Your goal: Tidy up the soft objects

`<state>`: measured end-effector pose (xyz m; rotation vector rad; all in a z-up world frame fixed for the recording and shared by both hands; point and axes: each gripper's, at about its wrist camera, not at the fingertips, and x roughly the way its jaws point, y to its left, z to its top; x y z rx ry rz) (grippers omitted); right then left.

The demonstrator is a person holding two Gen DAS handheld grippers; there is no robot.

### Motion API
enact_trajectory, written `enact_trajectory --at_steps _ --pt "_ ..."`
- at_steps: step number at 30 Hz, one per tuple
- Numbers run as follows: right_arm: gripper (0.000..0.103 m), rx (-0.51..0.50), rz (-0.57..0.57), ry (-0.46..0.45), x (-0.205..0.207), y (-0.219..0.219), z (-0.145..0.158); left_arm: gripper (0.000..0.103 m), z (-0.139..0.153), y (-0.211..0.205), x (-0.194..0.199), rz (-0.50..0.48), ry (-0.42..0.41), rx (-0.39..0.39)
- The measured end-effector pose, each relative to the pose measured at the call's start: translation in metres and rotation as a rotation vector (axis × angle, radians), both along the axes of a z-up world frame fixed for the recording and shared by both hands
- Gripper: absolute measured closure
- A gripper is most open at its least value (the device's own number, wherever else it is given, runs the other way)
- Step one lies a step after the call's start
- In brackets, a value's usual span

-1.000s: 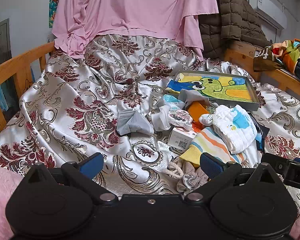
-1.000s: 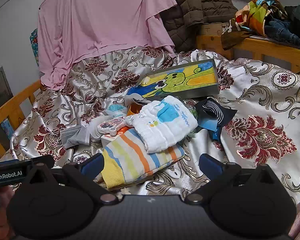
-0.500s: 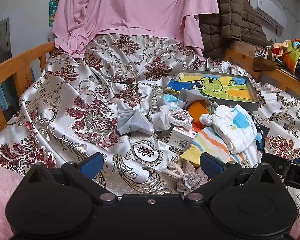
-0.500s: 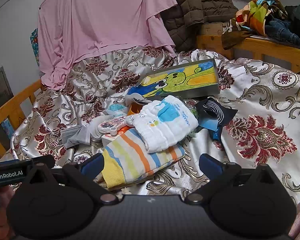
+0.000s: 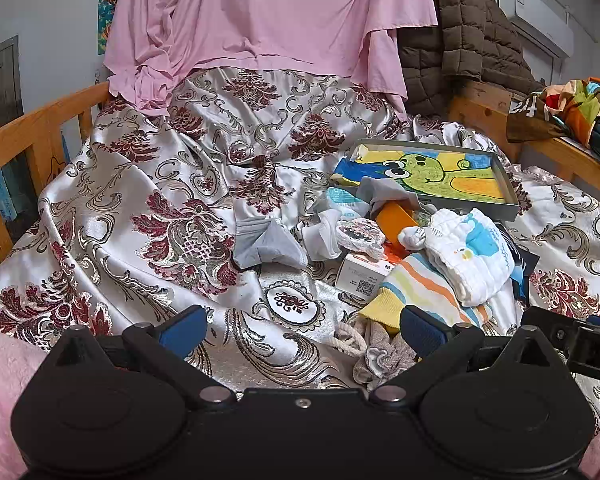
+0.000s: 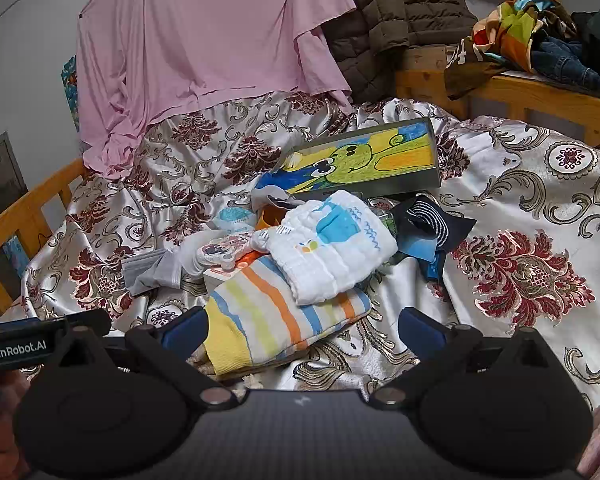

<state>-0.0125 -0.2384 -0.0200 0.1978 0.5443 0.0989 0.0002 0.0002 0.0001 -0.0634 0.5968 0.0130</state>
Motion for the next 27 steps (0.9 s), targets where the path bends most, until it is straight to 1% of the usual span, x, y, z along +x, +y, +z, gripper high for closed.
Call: enact_trajectory --at_steps 12,19,22,25,27 --pt "0.0 -0.002 -0.001 0.0 -0.001 -0.002 0.001 0.001 0.0 0.0 0.0 0.0 0.001 0.0" --pt "0.0 -0.009 0.014 -0.018 -0.004 0.004 0.005 0.001 0.0 0.0 0.0 -0.004 0.006 0.004" --pt "0.0 -0.002 -0.016 0.018 0.002 -0.002 0.007 0.001 -0.007 -0.006 0.001 -0.019 0.023 0.006" --pt "0.0 0.015 -0.006 0.057 0.012 -0.009 0.007 0.001 -0.008 -0.009 0.006 -0.046 0.043 0.001" --pt "0.0 -0.002 0.0 0.071 0.019 -0.01 0.009 0.001 -0.007 -0.008 0.009 -0.063 0.056 0.0"
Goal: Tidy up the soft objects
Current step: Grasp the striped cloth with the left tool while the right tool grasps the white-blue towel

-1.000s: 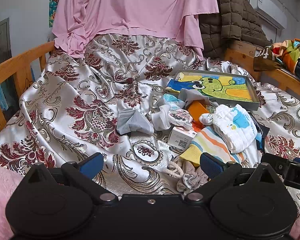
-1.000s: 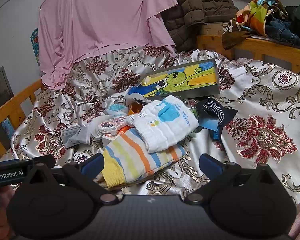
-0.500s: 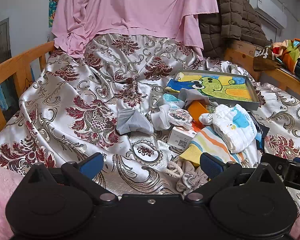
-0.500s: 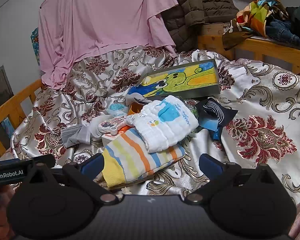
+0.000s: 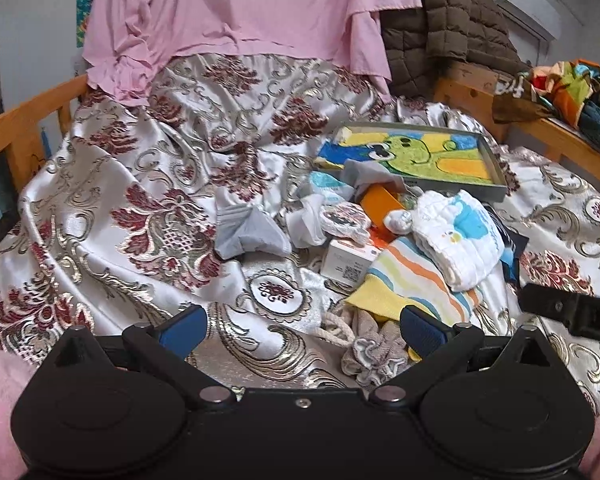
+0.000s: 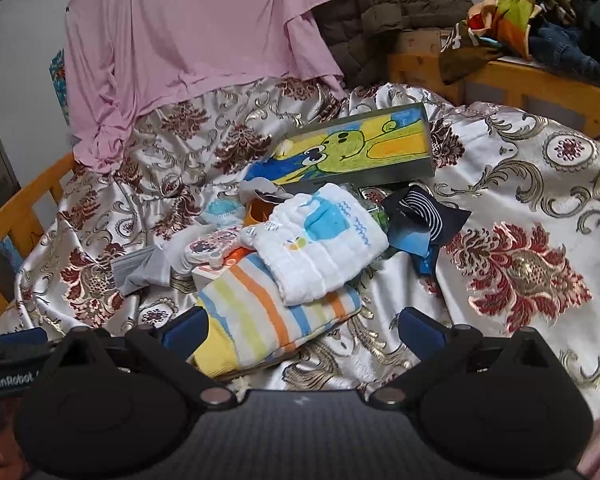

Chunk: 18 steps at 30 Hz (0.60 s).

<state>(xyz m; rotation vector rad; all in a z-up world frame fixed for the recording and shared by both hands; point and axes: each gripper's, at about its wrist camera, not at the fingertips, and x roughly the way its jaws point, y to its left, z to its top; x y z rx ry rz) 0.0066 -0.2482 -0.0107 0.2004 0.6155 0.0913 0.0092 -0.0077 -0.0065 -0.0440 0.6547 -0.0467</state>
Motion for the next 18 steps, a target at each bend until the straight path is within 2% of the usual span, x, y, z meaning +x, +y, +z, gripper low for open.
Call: enact_trajectory --at_steps 5,14,18 --pt "0.0 -0.059 0.01 -0.014 0.014 0.0 0.007 0.001 0.0 -0.002 0.013 -0.051 0.027 0.012" --pt "0.0 -0.035 -0.013 -0.02 0.038 -0.011 0.012 0.001 0.001 -0.022 0.038 -0.18 0.06 0.086" --pt "0.0 -0.018 -0.006 -0.025 0.046 -0.016 0.009 0.001 -0.002 -0.027 0.051 -0.217 0.089 0.086"
